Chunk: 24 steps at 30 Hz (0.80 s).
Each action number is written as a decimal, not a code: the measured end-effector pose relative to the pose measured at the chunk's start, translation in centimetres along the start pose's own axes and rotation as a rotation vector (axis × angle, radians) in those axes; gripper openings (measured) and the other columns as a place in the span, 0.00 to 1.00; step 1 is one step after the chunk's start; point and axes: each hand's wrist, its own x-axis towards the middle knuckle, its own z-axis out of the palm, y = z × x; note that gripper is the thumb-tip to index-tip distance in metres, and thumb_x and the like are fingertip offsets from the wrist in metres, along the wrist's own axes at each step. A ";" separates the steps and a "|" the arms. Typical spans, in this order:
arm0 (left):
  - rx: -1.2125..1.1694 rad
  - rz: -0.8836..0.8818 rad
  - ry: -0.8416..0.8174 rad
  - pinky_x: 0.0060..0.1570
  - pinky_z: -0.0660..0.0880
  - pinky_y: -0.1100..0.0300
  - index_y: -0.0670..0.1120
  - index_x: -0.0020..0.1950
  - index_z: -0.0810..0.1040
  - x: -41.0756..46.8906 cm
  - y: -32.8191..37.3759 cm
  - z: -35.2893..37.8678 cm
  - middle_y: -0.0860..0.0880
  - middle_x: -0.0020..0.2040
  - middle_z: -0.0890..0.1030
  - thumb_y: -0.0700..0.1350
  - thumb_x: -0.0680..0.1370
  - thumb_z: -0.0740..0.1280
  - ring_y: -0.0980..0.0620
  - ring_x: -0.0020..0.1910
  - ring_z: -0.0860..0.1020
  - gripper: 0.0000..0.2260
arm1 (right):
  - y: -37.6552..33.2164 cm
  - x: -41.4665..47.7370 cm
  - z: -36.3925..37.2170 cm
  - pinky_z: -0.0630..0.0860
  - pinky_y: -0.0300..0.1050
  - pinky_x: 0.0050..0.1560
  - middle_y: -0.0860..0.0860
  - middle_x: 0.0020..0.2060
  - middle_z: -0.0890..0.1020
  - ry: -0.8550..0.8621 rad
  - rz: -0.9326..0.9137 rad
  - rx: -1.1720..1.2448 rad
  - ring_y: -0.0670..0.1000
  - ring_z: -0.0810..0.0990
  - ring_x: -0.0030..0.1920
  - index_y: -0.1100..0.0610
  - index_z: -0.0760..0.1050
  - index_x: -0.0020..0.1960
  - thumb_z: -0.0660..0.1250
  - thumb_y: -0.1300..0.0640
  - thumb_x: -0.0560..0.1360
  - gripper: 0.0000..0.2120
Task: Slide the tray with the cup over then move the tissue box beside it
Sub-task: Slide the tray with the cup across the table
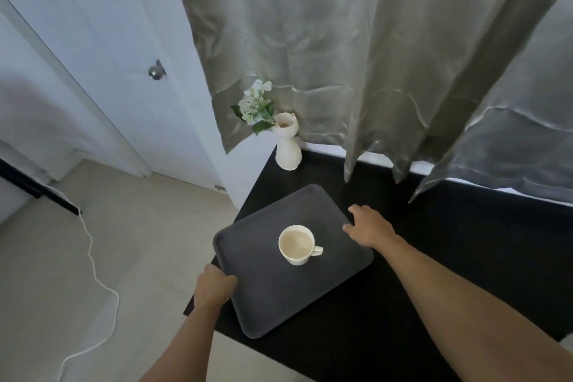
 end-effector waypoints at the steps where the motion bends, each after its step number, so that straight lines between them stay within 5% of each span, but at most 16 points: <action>1: -0.006 -0.019 -0.006 0.31 0.69 0.58 0.37 0.52 0.73 -0.2 0.0 0.1 0.42 0.44 0.78 0.39 0.72 0.66 0.45 0.38 0.76 0.11 | 0.0 0.6 0.3 0.76 0.54 0.62 0.55 0.69 0.72 -0.013 0.005 -0.002 0.56 0.74 0.66 0.54 0.64 0.75 0.66 0.48 0.78 0.28; 6: -0.054 -0.039 -0.021 0.28 0.69 0.59 0.39 0.49 0.74 0.7 0.1 0.1 0.42 0.42 0.78 0.38 0.71 0.64 0.45 0.36 0.77 0.08 | -0.4 2.6 1.5 0.76 0.55 0.62 0.56 0.69 0.72 -0.041 0.030 -0.004 0.57 0.74 0.67 0.54 0.63 0.75 0.66 0.48 0.78 0.29; 13: -0.057 -0.046 -0.071 0.43 0.83 0.50 0.44 0.47 0.73 2.7 -0.7 0.1 0.42 0.45 0.82 0.37 0.68 0.66 0.41 0.42 0.83 0.09 | -0.1 3.4 3.9 0.77 0.53 0.60 0.56 0.65 0.75 -0.069 0.107 0.034 0.56 0.77 0.62 0.56 0.66 0.72 0.65 0.51 0.79 0.24; 17: -0.012 -0.020 -0.100 0.31 0.76 0.58 0.42 0.52 0.74 3.6 -0.3 0.2 0.42 0.43 0.82 0.34 0.67 0.63 0.44 0.38 0.81 0.14 | 0.2 3.6 4.5 0.77 0.52 0.58 0.56 0.65 0.74 -0.037 0.155 0.053 0.55 0.77 0.61 0.55 0.67 0.72 0.66 0.54 0.79 0.23; 19: 0.001 -0.021 -0.090 0.36 0.80 0.54 0.43 0.52 0.73 4.3 -0.7 0.3 0.41 0.44 0.82 0.38 0.64 0.63 0.40 0.40 0.83 0.16 | 0.7 3.5 5.0 0.78 0.51 0.57 0.56 0.64 0.74 -0.020 0.186 0.064 0.54 0.77 0.60 0.55 0.67 0.71 0.66 0.56 0.78 0.22; 24: 0.096 -0.069 -0.178 0.43 0.84 0.49 0.39 0.48 0.75 4.5 -2.7 0.7 0.40 0.45 0.81 0.44 0.60 0.70 0.39 0.41 0.84 0.19 | 2.5 3.2 6.3 0.78 0.50 0.56 0.54 0.57 0.76 0.005 0.198 0.061 0.52 0.77 0.53 0.55 0.75 0.58 0.65 0.59 0.78 0.09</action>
